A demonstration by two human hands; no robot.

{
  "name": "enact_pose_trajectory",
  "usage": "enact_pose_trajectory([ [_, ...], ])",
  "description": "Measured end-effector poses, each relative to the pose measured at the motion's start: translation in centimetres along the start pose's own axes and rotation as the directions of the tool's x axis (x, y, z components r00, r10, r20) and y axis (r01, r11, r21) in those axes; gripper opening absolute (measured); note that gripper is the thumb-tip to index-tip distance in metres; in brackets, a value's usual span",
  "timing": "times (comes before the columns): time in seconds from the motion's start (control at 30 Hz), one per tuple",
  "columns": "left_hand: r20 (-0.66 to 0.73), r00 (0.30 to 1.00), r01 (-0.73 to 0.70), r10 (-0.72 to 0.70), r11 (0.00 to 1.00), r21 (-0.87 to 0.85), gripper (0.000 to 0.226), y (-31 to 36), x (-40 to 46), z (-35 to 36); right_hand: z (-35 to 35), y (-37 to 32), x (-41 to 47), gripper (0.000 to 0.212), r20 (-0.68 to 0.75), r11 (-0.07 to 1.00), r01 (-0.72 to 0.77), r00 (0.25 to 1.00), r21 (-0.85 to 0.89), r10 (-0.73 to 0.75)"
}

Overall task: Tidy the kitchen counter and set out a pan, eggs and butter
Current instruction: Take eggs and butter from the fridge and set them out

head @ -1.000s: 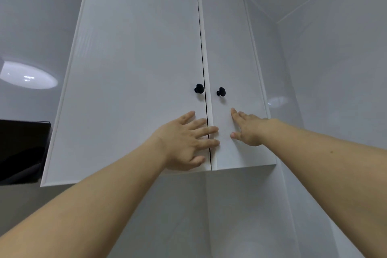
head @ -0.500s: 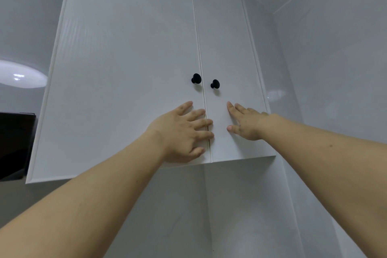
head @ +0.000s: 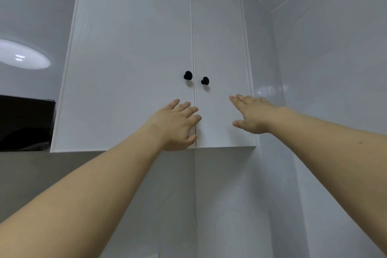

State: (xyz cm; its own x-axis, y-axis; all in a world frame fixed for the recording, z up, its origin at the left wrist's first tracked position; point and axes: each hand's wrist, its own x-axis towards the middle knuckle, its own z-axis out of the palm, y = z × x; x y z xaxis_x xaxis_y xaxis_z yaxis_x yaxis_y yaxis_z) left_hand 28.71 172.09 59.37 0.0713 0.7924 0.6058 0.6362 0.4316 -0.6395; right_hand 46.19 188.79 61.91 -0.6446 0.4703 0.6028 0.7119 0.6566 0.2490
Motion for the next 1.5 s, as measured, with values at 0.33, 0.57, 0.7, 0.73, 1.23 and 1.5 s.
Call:
enact_pose_trajectory([
  [0.33, 0.132, 0.983, 0.158, -0.126, 0.948, -0.277, 0.057, 5.8, -6.1, -6.1, -5.1, 2.7, -9.7, 0.070, -0.004, 0.997, 0.051, 0.999, -0.054, -0.051],
  [0.57, 0.287, 0.944, 0.296, -0.164, 0.806, -0.512, 0.061, 11.4, -11.8, -9.5, -6.9, 2.5, -17.3, 0.063, 0.022, 0.978, 0.173, 0.985, -0.121, -0.171],
  [0.7, 0.347, 0.923, 0.360, -0.164, 0.688, -0.631, 0.062, 14.4, -14.4, -10.6, -7.0, 1.9, -21.4, 0.060, 0.003, 0.945, 0.256, 0.965, -0.204, -0.261],
  [0.73, 0.364, 0.917, 0.377, -0.164, 0.655, -0.655, 0.063, 15.0, -15.0, -10.8, -6.9, 1.7, -22.2, 0.059, -0.007, 0.937, 0.270, 0.960, -0.222, -0.278],
  [1.23, 0.479, 0.878, 0.474, 0.003, 0.132, -0.870, 0.065, 31.3, -19.3, -9.1, -1.8, 1.3, -32.4, 0.051, 0.102, 0.780, 0.397, 0.911, -0.483, -0.400],
  [1.5, 0.488, 0.870, 0.492, 0.064, -0.143, -0.858, 0.059, 36.5, -19.3, -8.5, 1.0, 2.6, -34.2, 0.054, 0.187, 0.721, 0.420, 0.904, -0.550, -0.384],
])
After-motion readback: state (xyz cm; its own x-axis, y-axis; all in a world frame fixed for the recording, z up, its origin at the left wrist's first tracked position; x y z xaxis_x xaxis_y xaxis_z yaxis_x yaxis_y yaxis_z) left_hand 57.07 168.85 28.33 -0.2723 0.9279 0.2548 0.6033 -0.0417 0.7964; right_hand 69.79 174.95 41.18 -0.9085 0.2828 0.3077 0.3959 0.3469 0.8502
